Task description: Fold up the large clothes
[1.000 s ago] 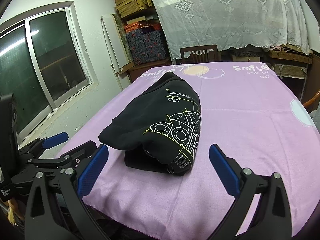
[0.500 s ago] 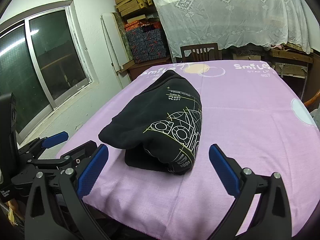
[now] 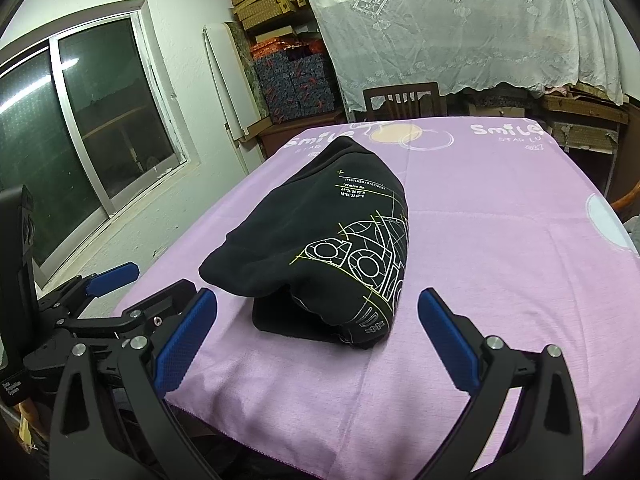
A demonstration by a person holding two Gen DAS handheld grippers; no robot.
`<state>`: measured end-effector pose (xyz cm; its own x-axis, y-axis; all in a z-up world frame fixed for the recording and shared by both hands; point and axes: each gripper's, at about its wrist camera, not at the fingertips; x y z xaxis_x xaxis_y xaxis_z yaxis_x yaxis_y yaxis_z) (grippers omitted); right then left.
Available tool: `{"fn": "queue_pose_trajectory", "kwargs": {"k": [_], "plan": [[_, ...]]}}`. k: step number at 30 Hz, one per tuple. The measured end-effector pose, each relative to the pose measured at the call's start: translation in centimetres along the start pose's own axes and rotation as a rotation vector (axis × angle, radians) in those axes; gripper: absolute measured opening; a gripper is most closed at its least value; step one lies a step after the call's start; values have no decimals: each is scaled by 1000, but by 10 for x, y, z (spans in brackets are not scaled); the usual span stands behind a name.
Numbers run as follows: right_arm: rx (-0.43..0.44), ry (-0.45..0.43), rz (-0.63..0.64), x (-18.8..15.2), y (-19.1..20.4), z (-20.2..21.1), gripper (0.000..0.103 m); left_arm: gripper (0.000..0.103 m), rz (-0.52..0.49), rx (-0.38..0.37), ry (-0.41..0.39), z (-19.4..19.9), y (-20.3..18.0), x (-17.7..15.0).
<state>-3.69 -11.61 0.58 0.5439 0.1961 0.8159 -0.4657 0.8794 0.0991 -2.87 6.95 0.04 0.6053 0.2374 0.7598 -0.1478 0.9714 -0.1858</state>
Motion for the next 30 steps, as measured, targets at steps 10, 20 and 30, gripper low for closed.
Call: {"fn": "queue_pose_trajectory", "kwargs": {"k": [10, 20, 30], "plan": [[5, 3, -4, 0, -2, 0, 98, 99, -10, 5, -3, 1, -4, -2], [6, 3, -10, 0, -3, 1, 98, 99, -7, 9, -1, 0, -2, -2], [5, 0, -22, -3, -5, 2, 98, 99, 6, 26, -8, 0, 1, 0]]}}
Point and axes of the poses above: each gripper's, at about its wrist camera, not at the fingertips, and z roughly against the way its jaws point, y to its left, x to its top, and after that the axes turned 12 degrees about z, right-handed
